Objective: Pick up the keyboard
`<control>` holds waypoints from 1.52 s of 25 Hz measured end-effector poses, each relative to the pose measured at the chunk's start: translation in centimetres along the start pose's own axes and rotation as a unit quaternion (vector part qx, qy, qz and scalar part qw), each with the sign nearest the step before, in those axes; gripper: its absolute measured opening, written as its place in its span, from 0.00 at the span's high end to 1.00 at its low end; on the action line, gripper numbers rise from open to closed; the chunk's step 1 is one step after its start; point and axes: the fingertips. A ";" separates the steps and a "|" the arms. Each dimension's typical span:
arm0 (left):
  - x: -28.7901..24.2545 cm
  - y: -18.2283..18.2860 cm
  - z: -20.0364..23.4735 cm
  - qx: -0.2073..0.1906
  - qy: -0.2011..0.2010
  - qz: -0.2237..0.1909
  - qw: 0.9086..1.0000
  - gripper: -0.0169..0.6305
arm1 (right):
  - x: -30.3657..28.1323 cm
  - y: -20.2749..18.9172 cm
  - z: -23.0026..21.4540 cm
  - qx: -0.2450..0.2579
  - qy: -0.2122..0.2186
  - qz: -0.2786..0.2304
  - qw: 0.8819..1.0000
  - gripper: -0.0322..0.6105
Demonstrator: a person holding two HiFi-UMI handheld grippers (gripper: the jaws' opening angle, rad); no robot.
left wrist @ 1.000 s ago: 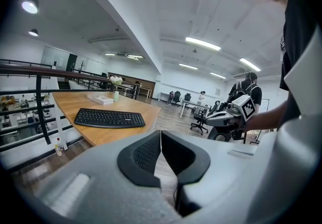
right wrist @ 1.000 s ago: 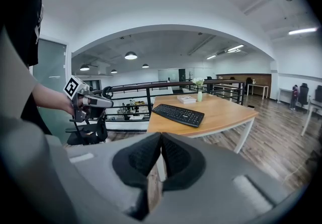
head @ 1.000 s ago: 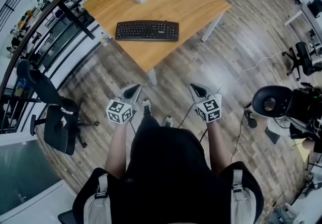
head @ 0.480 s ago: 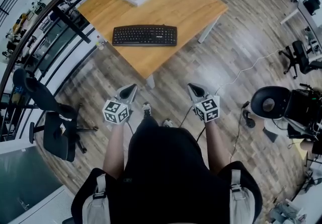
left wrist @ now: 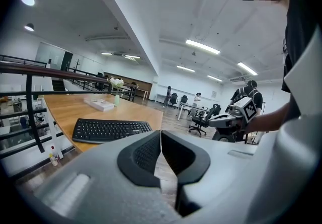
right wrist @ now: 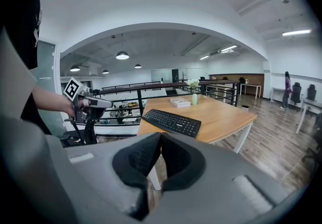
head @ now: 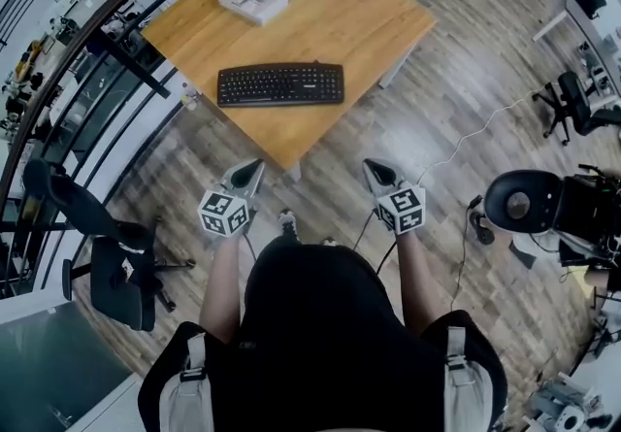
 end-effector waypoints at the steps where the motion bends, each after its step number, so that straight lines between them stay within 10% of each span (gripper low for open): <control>1: 0.0 0.1 0.5 0.000 -0.002 0.000 1.000 0.95 | -0.4 0.2 0.1 0.000 -0.001 0.000 1.000 0.94; 38: 7.8 0.4 12.4 0.007 -0.020 0.002 1.000 0.95 | -8.8 2.1 10.7 0.000 -0.021 0.017 1.000 0.94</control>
Point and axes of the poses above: the fingertips, and each gripper's own axes: x backward along the fingers, z to its left, y out of its top, and after that the axes turned 14 degrees about -y, right-handed
